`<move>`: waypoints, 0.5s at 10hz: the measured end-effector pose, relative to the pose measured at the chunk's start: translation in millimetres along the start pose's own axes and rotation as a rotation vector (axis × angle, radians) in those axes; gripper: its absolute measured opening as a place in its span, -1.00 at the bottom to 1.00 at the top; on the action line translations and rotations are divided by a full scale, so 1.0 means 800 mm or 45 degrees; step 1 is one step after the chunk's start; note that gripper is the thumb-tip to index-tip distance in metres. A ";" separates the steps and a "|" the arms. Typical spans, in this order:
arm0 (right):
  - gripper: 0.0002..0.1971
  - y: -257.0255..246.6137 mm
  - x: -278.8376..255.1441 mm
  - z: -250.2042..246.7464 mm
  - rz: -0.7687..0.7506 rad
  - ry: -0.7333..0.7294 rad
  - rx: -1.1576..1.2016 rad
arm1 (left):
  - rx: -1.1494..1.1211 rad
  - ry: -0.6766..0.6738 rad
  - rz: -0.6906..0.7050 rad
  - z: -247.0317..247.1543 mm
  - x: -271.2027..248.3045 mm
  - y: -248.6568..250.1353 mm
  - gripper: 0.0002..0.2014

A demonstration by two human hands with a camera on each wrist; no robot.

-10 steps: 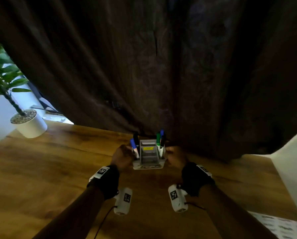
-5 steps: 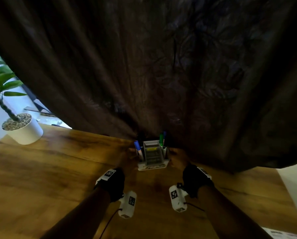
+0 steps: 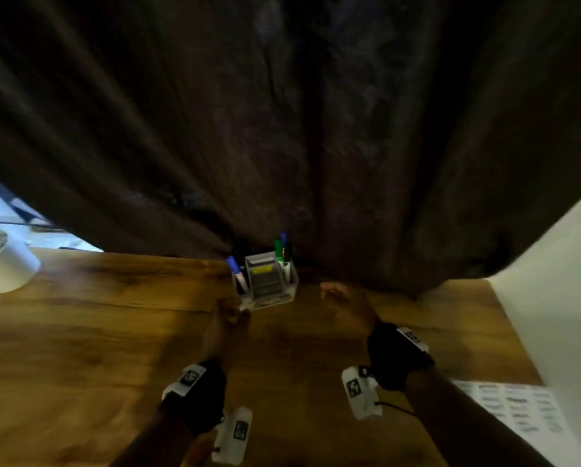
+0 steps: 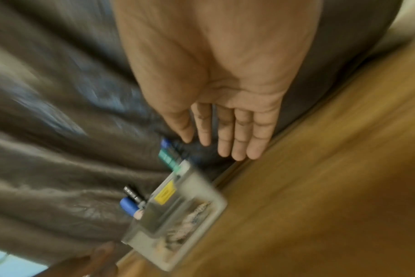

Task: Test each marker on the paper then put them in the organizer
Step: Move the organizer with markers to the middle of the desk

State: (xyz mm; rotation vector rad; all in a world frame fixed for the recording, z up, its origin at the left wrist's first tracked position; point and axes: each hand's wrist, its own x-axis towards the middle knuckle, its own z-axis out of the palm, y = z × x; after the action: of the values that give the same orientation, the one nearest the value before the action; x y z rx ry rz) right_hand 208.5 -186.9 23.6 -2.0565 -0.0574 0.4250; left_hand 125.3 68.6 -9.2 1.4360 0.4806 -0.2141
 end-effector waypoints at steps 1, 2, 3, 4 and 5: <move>-0.71 0.049 -0.078 -0.057 0.044 0.080 -0.087 | 0.180 -0.266 0.165 0.064 -0.045 -0.030 -0.81; -0.69 0.100 -0.160 -0.115 0.099 0.218 -0.339 | 0.512 -0.669 0.541 0.134 -0.054 -0.074 -0.77; -0.68 0.153 -0.258 -0.169 0.238 0.343 -0.412 | 0.920 -0.618 0.681 0.217 -0.069 -0.093 -0.83; -0.69 0.220 -0.334 -0.203 0.317 0.417 -0.560 | 1.384 -0.705 0.854 0.297 -0.095 -0.092 -0.56; -0.57 0.270 -0.387 -0.215 0.437 0.384 -0.679 | 1.781 -0.757 0.259 0.341 -0.087 -0.105 0.00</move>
State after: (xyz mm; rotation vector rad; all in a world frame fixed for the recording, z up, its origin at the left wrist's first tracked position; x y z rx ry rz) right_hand -55.4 -506.3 0.9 -2.6494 0.4102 0.3231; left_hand 79.4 -219.9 -37.1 2.6022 -0.4485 -0.8947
